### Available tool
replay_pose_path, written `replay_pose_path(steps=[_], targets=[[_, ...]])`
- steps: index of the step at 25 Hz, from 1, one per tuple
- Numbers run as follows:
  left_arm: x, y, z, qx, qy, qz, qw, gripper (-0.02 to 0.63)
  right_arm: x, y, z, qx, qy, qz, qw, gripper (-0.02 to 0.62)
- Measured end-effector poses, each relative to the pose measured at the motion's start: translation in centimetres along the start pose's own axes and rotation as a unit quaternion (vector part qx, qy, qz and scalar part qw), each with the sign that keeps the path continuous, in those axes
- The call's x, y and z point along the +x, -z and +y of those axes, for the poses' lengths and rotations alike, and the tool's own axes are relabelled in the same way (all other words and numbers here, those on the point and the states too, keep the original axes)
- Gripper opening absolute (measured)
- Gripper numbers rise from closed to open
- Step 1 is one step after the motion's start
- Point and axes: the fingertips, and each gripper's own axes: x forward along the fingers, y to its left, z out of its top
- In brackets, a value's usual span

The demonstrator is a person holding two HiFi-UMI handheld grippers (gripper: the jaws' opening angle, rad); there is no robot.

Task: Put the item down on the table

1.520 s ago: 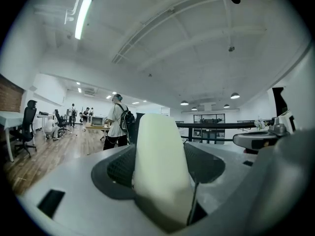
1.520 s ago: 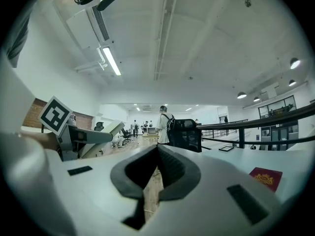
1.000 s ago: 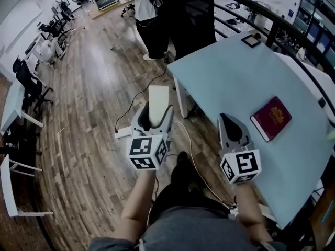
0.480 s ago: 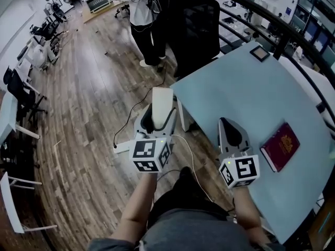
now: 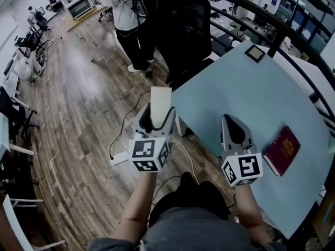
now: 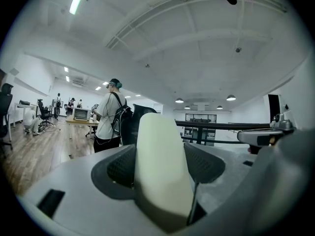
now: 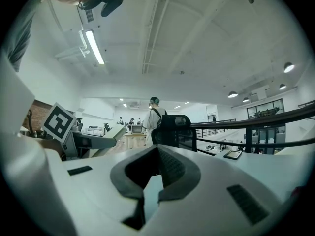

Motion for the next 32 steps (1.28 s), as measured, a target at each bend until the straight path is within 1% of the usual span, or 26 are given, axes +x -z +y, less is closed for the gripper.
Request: replay_pose_path(steps=[7,17,25,32], targets=[[2.6,0.0,-0.6,-0.001,0.026,0.005,0.9997,0.310,0.6,-0.1,-1.6,0.003,0.027,0.004,1.000,0.003],[7.1,-0.1,-3.4,0.014,0.060,0.013,0.9980,0.310,0.3,-0.3,-5.8,0.006,0.068,0.002,0.998,0.003],[11.9,0.1,-7.5,0.027,0.100,0.026,0.9943,0.310,-0.2,-0.4,-10.1,0.009,0.103,0.002,0.995,0.003],[16.4,2.2,-11.4,0.047,0.134,0.055,0.9883,0.310,-0.5,0.2,-13.4,0.017,0.127,0.004,0.992,0.003]])
